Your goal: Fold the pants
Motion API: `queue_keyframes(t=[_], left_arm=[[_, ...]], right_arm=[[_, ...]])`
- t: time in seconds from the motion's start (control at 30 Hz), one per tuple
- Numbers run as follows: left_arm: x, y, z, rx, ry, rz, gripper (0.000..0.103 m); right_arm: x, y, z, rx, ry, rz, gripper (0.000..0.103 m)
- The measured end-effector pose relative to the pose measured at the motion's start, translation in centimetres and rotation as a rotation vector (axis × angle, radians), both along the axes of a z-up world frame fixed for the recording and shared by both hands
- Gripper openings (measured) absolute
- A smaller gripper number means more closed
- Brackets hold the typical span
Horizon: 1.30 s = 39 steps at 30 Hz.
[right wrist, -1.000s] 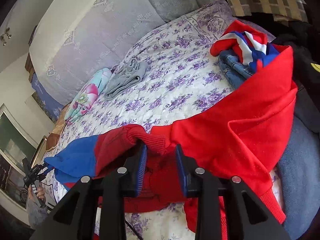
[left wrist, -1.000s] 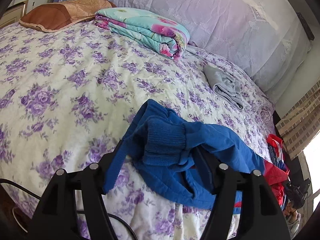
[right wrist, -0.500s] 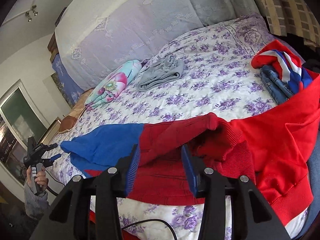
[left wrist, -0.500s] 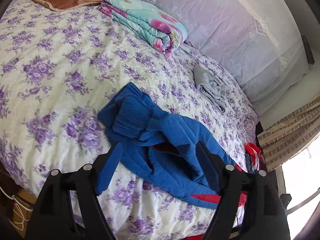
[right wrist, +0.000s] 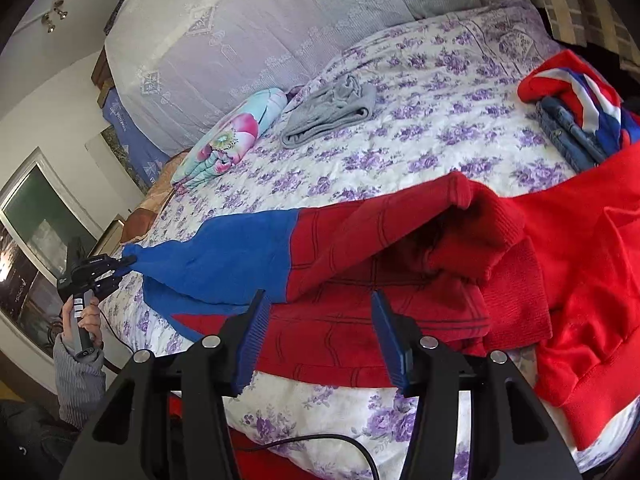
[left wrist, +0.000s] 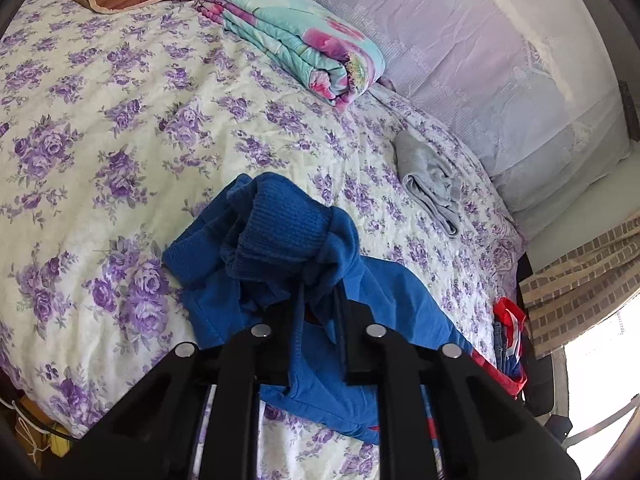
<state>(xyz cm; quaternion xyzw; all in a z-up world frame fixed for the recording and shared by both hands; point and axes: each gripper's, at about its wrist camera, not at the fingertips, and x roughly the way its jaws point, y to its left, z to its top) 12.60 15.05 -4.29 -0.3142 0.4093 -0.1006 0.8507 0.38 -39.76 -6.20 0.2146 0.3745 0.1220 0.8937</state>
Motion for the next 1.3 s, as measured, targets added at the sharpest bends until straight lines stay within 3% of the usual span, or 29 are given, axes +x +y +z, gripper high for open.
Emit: queue_keyframes(t=[0.17, 0.4, 0.43, 0.47, 0.53, 0.73, 0.8, 0.9, 1.0, 1.1, 1.13, 1.2, 1.23, 1.27, 1.3], left_arm=[[-0.3, 0.3, 2.0, 0.011, -0.101, -0.003, 0.011], [0.7, 0.2, 1.7, 0.025, -0.075, -0.029, 0.010], [0.6, 0.2, 1.7, 0.022, -0.075, -0.031, 0.010], [0.6, 0.3, 1.7, 0.023, -0.075, -0.031, 0.009], [0.8, 0.5, 2.1, 0.025, -0.078, -0.029, 0.008], [1.1, 0.9, 4.7, 0.029, -0.158, -0.029, 0.006], [-0.1, 1.1, 4.8, 0.031, -0.180, -0.043, 0.006], [-2.2, 1.4, 2.0, 0.050, -0.125, -0.053, 0.006], [-3.2, 1.7, -1.2, -0.010, -0.027, -0.070, 0.005], [-3.7, 0.6, -0.8, -0.014, -0.032, -0.103, 0.006], [-4.0, 0.2, -0.4, -0.010, -0.040, -0.109, 0.012], [-4.5, -0.2, 0.2, 0.026, -0.052, -0.107, 0.037], [-4.8, -0.2, 0.2, 0.049, -0.049, -0.083, 0.060], [-5.0, 0.0, 0.1, 0.066, -0.044, -0.052, 0.069], [-4.9, 0.1, -0.2, 0.075, -0.035, -0.029, 0.069]], right_arm=[[1.5, -0.6, -2.0, 0.135, 0.063, -0.020, 0.052], [6.5, -1.1, -4.9, 0.326, 0.131, -0.067, 0.052], [6.9, -1.1, -4.8, 0.343, 0.116, -0.058, 0.039], [7.2, -0.9, -4.4, 0.332, 0.093, -0.043, 0.017], [7.5, -0.9, -2.9, 0.285, 0.039, -0.029, 0.007], [6.6, -1.8, 4.9, 0.195, -0.144, 0.007, 0.004], [5.0, -1.8, 6.0, 0.150, -0.154, 0.023, 0.004], [2.3, -2.0, 3.4, 0.122, -0.055, 0.013, 0.004], [0.6, -2.5, -0.7, 0.160, 0.049, -0.017, 0.004], [0.6, -3.0, -1.8, 0.224, 0.048, -0.046, 0.004], [0.7, -2.9, -1.5, 0.226, 0.030, -0.040, 0.004], [0.9, -2.5, -0.9, 0.220, 0.003, -0.020, 0.004], [1.0, -2.3, -0.7, 0.219, -0.001, -0.013, 0.004], [1.1, -2.3, -0.7, 0.218, 0.000, -0.007, 0.004], [1.1, -2.2, -0.7, 0.217, 0.002, -0.004, 0.004]])
